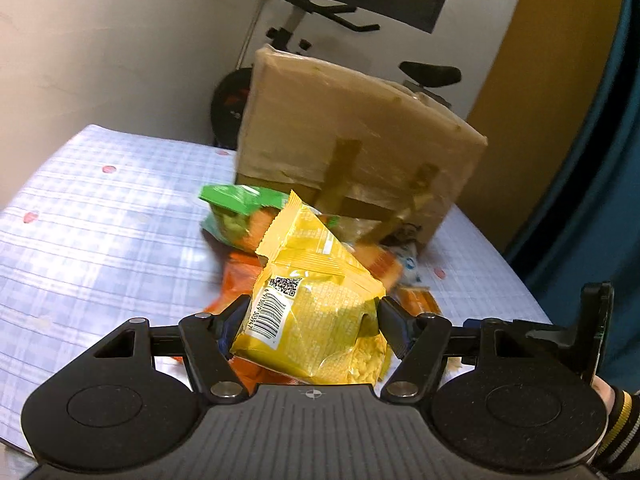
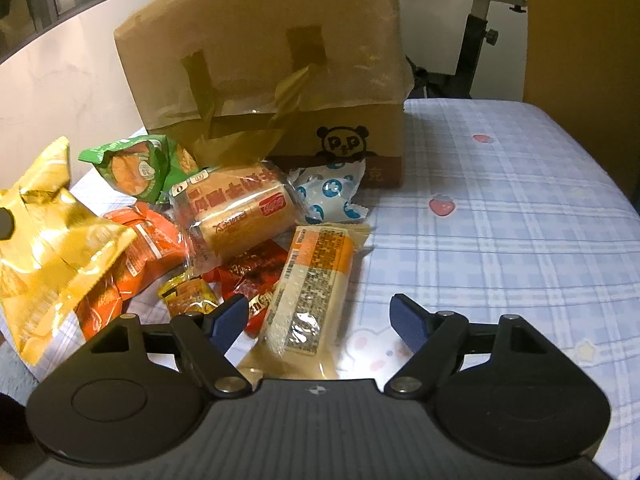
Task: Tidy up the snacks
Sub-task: 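Grasp the yellow bag with the left tool while the right tool grasps the orange-labelled bar, then lift both snacks over the box and open both tools to drop them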
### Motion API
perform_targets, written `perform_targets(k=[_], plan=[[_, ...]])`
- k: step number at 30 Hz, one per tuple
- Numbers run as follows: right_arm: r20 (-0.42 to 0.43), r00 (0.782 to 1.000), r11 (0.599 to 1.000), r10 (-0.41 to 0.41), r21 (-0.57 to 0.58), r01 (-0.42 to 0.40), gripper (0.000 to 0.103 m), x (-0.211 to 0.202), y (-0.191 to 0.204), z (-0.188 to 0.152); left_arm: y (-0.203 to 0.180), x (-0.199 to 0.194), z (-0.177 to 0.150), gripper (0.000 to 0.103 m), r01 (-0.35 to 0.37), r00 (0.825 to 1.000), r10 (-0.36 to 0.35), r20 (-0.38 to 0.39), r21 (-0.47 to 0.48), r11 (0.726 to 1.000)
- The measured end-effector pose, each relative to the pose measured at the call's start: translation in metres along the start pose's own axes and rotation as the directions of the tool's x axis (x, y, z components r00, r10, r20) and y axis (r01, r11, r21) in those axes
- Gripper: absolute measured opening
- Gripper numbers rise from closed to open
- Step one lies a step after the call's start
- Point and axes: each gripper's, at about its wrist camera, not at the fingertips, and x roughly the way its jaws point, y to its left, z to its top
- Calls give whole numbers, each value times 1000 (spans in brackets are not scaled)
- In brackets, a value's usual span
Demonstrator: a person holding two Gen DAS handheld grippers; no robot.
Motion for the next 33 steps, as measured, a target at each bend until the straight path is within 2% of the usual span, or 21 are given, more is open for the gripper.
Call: perform_targets(k=[8, 15, 28, 33], plan=[[-29, 1000, 1000, 6, -18, -7, 73, 23, 8, 4, 5, -7, 0, 71, -24, 1000, 24, 13, 2, 1000], [-36, 999, 1000, -8, -2, 8, 47, 26, 0, 2, 6, -9, -1, 70, -32, 999, 33, 21, -12, 999], [-23, 999, 999, -28, -22, 28, 50, 35, 1, 6, 3, -9, -2, 70, -50, 999, 50, 11, -5, 999], [-20, 1000, 1000, -15, 1, 15, 42, 32, -4, 6, 3, -11, -1, 70, -54, 998, 55, 15, -6, 998]])
